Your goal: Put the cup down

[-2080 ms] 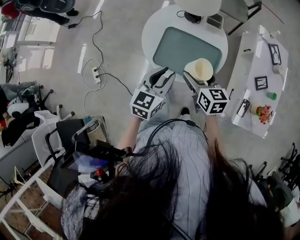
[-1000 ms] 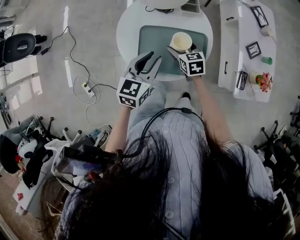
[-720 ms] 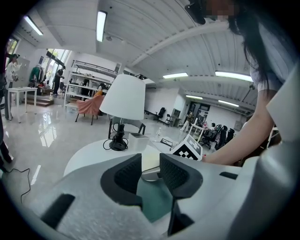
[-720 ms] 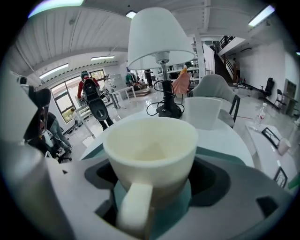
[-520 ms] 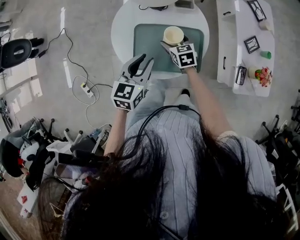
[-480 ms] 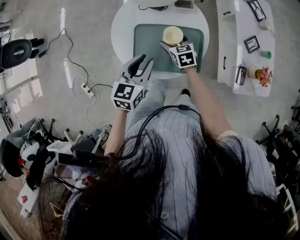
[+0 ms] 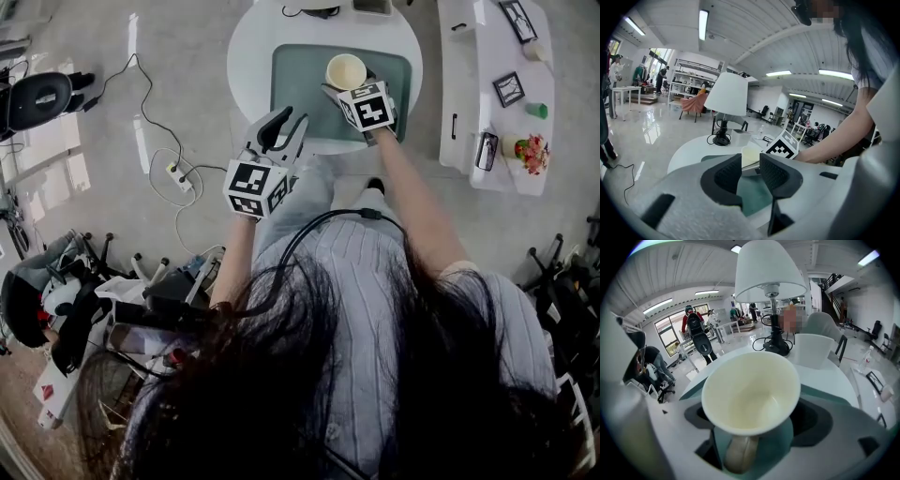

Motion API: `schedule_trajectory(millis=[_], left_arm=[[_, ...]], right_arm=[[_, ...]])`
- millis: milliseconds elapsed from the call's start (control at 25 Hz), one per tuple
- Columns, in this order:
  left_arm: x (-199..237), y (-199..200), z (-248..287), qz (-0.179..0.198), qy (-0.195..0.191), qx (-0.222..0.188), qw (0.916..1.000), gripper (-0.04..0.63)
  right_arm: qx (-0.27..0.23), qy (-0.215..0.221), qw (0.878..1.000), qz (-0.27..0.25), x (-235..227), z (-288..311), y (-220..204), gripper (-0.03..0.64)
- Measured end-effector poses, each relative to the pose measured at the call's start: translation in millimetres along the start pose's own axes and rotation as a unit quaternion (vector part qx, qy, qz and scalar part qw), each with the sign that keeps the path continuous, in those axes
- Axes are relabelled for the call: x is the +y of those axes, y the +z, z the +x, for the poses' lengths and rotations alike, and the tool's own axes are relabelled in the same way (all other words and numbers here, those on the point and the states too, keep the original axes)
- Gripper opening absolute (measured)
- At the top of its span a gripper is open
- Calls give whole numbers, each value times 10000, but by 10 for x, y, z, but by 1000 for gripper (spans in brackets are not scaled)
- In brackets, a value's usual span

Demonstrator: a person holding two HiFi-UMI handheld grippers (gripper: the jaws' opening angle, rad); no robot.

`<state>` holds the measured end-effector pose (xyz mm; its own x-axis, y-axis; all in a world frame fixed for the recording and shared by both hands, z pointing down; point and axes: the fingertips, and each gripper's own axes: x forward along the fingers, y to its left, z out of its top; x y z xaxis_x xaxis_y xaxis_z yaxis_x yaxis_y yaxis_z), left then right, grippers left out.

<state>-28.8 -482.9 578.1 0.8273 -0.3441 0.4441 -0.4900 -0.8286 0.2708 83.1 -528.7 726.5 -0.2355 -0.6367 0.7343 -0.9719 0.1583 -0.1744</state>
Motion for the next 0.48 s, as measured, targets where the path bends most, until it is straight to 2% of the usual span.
schedule_trajectory(millis=[200,480], left_arm=[[-18,-40,-71,26,64,32,10000,129],[-86,-23,-125,-71,175,-40,9998,129]], right_arm=[[-159,11,9999,54,16,-114,51,416],[-727,23,9970,283,7,-461,280,414]])
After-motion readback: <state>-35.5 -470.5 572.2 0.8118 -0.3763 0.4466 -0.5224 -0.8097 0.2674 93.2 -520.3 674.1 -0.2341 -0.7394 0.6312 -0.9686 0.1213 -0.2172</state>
